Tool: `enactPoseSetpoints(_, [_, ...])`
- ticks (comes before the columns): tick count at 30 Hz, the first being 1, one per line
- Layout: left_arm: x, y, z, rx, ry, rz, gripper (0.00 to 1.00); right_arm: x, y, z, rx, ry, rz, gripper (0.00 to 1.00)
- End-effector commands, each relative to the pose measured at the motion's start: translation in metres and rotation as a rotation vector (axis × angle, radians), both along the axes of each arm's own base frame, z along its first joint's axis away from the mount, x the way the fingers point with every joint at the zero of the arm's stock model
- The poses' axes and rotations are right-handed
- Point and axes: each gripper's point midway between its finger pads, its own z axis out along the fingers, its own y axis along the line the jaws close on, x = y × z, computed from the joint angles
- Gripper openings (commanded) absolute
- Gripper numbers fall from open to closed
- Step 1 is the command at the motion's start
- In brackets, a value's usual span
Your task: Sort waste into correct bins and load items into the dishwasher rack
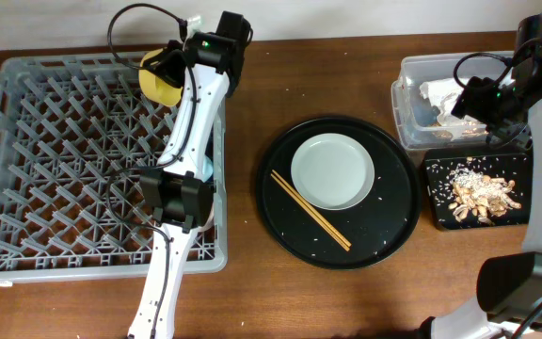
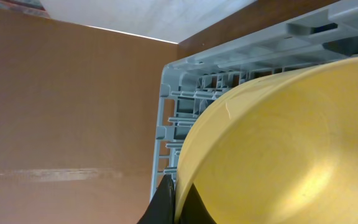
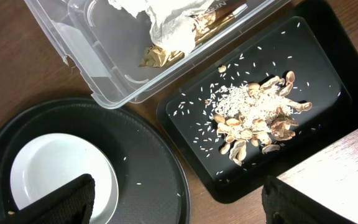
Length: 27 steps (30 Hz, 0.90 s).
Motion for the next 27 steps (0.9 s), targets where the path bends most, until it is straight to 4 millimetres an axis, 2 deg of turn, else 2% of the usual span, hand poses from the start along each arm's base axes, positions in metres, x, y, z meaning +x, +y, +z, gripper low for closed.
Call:
enactPoseSetpoints(1, [0.002,-0.015,-0.029,-0.090,0.049,-0.033,0.36,0.000,-0.002,-0.002,-0.013,0.006,-0.005,0.87])
enactPoseSetpoints(2, [0.002,-0.018,-0.029,-0.090,0.049,-0.038,0.48,0.000,-0.002,-0.002,-0.013,0.006,-0.005,0.87])
enactPoseSetpoints(3, [0.002,-0.020,-0.029,-0.090,0.049,-0.042,0.52,0.000,-0.001,-0.002,-0.013,0.006,-0.005,0.87])
enactPoseSetpoints(6, [0.002,-0.029,-0.029,-0.090,0.049,-0.058,0.54,0.000,-0.001,-0.002,-0.013,0.006,-0.005,0.87])
enactPoseSetpoints(7, [0.002,-0.031,-0.029,-0.090,0.050,-0.062,0.61,0.000,-0.001,-0.002,-0.013,0.006,-0.005,0.87])
enactPoseSetpoints(8, [0.002,-0.033,-0.029,-0.090,0.049,-0.066,0.74,0.000,-0.001,-0.002,-0.013,0.006,-0.005,0.87])
enactPoseSetpoints(9, [0.001,-0.035,-0.029,-0.090,0.049,-0.070,0.95,0.000,-0.001,-0.002,-0.013,0.006,-0.005,0.87])
enactPoseSetpoints(10, [0.001,-0.036,-0.029,-0.089,0.050,-0.070,0.99,0.000,-0.001,-0.002,-0.013,0.006,-0.005,0.87])
enactPoseSetpoints(13, [0.002,-0.037,-0.028,-0.093,0.040,-0.073,0.99,0.000,-0.001,-0.002,-0.013,0.006,-0.005,0.87])
enactPoseSetpoints(15, [0.005,-0.040,-0.019,-0.172,0.008,-0.087,0.99,0.000,-0.002,-0.002,-0.013,0.006,-0.005,0.87])
enactPoseSetpoints(17, [0.001,-0.037,0.023,-0.258,-0.076,-0.102,0.99,0.000,-0.002,-0.002,-0.013,0.006,-0.005,0.87])
enactPoseSetpoints(19, [-0.008,-0.039,0.068,-0.441,-0.152,-0.157,0.99,0.000,-0.002,-0.002,-0.013,0.006,-0.005,0.87])
enactPoseSetpoints(21, [-0.017,-0.045,0.110,-0.704,-0.221,-0.258,0.99,0.000,-0.001,-0.002,-0.012,0.005,-0.005,0.87])
enactPoseSetpoints(22, [-0.023,-0.053,0.139,-0.910,-0.259,-0.359,0.99,0.000,-0.001,-0.002,-0.012,0.005,-0.005,0.87])
enactPoseSetpoints(23, [-0.025,-0.048,0.157,-1.031,-0.290,-0.416,0.99,0.000,-0.001,-0.002,-0.012,0.005,-0.005,0.87])
enactPoseSetpoints(24, [-0.025,-0.038,0.164,-1.125,-0.304,-0.446,0.99,0.001,-0.001,-0.002,-0.012,0.005,-0.005,0.87])
enactPoseSetpoints(25, [-0.023,-0.021,0.158,-1.180,-0.298,-0.430,0.99,0.001,-0.001,-0.002,-0.012,0.005,-0.005,0.87])
enactPoseSetpoints(27, [-0.017,0.012,0.119,-1.302,-0.236,-0.350,0.99,0.001,-0.001,-0.002,-0.012,0.005,-0.005,0.87])
